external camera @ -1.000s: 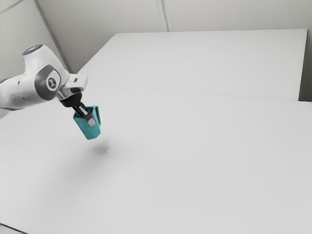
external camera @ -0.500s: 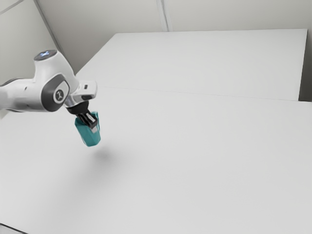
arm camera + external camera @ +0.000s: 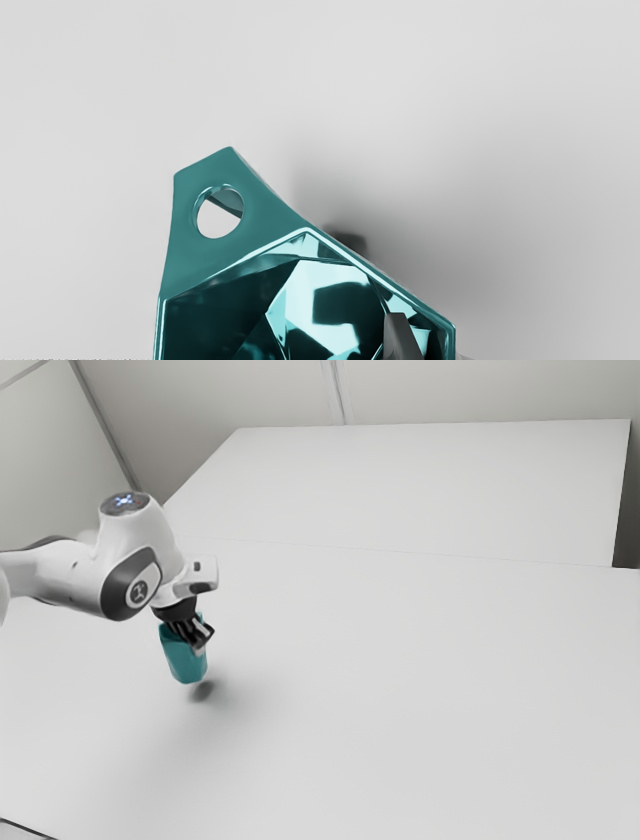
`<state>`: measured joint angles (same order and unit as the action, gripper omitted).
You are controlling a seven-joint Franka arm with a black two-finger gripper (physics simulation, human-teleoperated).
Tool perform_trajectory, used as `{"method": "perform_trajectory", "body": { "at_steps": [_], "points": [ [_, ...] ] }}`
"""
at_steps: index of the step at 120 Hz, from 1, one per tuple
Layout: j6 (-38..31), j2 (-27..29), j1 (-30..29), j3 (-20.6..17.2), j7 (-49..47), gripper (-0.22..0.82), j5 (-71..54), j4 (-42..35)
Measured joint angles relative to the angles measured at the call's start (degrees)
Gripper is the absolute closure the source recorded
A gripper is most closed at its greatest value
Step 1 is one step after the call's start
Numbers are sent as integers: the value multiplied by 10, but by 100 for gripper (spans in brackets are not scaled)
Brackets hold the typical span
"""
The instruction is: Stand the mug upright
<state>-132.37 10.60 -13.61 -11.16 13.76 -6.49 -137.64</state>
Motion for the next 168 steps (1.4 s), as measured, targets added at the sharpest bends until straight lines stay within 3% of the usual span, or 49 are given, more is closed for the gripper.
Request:
{"method": "perform_trajectory", "body": {
  "at_steps": [95,168],
  "points": [
    [-48,-53,5,-8,-136,78,-45,-13],
    [-43,-11,11,-9,-179,14,-32,-2]
  ]
}}
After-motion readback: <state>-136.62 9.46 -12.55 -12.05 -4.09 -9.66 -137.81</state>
